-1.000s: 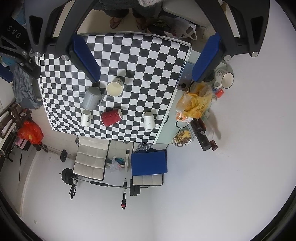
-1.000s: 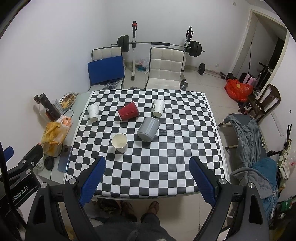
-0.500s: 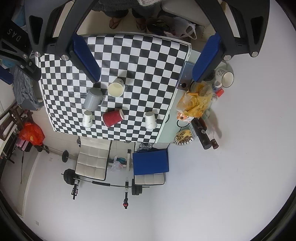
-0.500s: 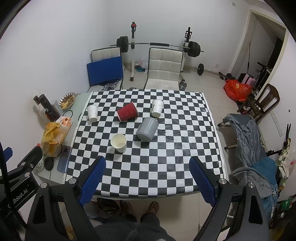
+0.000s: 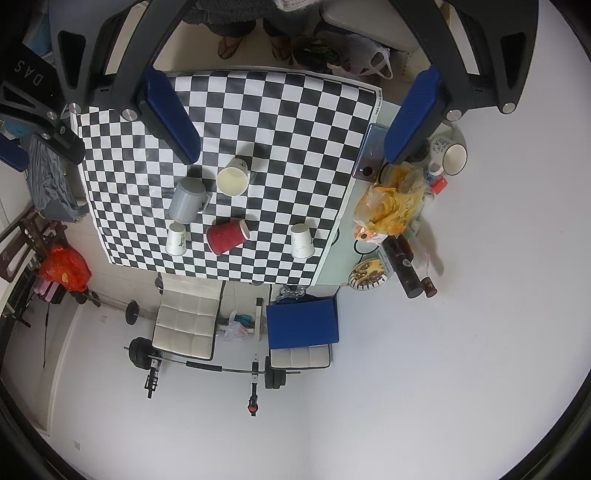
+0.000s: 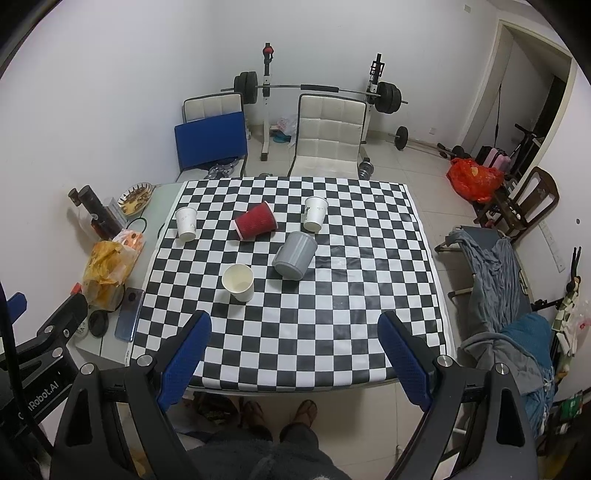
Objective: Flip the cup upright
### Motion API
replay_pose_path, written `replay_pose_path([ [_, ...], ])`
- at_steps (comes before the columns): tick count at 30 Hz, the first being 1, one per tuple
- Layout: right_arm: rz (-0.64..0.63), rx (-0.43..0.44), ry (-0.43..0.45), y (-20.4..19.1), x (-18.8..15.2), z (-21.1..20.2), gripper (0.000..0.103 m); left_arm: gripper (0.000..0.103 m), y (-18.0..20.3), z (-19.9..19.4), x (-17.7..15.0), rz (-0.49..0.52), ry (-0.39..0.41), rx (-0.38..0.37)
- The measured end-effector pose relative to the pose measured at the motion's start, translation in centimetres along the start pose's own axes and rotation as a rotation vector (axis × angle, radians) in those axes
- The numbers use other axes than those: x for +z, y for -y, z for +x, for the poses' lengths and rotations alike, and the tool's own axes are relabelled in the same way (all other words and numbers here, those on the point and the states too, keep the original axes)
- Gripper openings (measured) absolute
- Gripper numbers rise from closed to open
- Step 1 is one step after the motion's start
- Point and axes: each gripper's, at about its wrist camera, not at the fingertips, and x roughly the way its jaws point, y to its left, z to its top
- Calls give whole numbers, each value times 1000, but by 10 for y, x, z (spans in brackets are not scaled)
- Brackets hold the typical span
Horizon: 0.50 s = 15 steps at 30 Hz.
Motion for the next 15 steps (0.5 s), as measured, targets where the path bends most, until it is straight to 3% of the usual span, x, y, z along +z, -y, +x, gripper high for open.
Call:
replay_pose_path([
  [15,0,0,1,0,0,0,93,102,-1,1,0,3,1,-2],
])
